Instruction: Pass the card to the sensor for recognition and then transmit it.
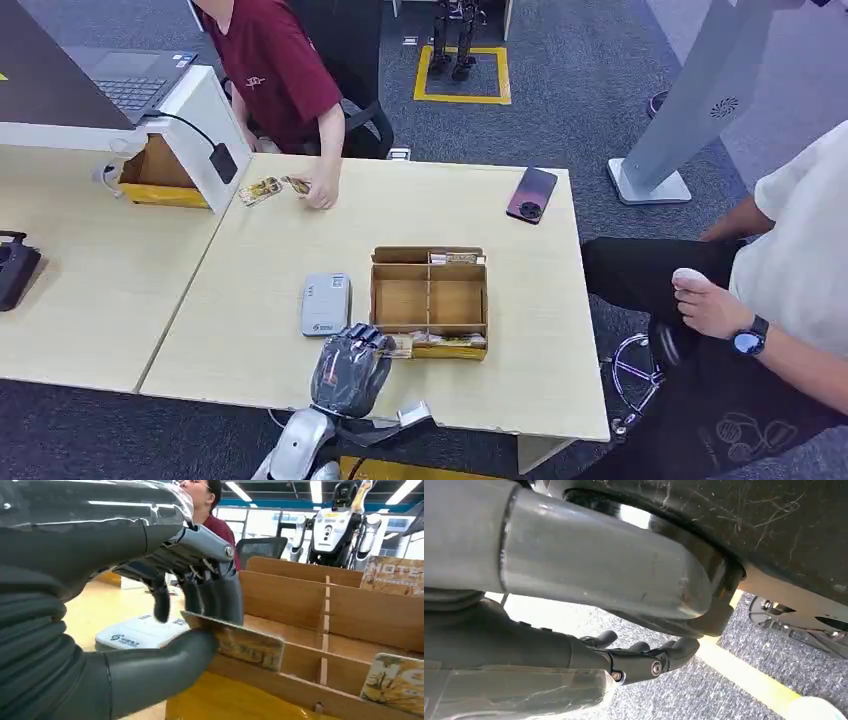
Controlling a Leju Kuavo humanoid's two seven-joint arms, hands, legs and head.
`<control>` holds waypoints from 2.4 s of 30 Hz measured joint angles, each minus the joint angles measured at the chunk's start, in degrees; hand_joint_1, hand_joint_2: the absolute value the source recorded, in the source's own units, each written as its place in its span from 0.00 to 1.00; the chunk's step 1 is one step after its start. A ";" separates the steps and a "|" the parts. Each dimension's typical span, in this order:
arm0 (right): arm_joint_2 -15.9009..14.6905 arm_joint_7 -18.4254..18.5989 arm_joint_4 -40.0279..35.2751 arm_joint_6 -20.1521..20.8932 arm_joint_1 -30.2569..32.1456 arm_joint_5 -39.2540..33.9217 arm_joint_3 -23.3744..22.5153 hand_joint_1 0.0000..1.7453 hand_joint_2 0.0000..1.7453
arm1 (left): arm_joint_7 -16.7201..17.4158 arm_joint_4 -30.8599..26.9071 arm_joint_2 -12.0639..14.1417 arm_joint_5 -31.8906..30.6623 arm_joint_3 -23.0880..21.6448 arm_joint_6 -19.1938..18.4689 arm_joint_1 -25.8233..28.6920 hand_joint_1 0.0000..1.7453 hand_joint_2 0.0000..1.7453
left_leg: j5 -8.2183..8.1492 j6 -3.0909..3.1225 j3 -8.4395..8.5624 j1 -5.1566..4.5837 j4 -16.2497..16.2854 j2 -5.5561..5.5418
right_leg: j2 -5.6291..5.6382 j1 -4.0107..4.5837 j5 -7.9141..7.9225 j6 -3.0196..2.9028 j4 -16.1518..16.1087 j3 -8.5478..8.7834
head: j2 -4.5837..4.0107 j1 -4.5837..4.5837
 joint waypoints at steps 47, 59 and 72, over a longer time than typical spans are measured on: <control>0.46 1.84 -0.35 0.90 -0.67 1.92 0.20 0.00 0.00 | 4.39 0.31 1.34 5.90 19.28 0.09 -24.61 1.00 1.00 | 0.21 -0.03 -0.04 0.01 0.01 -0.09 | -0.01 0.01 0.11 -0.05 0.07 -0.03 | 0.00 0.09; 0.46 2.01 -0.52 1.05 -0.86 2.03 1.11 0.00 0.00 | 3.89 4.46 2.93 3.41 22.14 0.11 -25.85 1.00 1.00 | 0.20 -0.03 -0.07 -0.01 0.02 -0.08 | -0.02 0.00 0.12 -0.04 0.06 -0.04 | 0.00 0.09; 0.46 1.70 -0.55 1.07 -0.87 2.23 1.16 0.00 0.00 | 3.17 5.99 2.91 2.71 24.87 0.11 -25.97 0.00 1.00 | 0.21 -0.03 -0.07 0.01 0.01 -0.08 | -0.02 0.00 0.12 -0.04 0.06 -0.06 | 0.00 0.09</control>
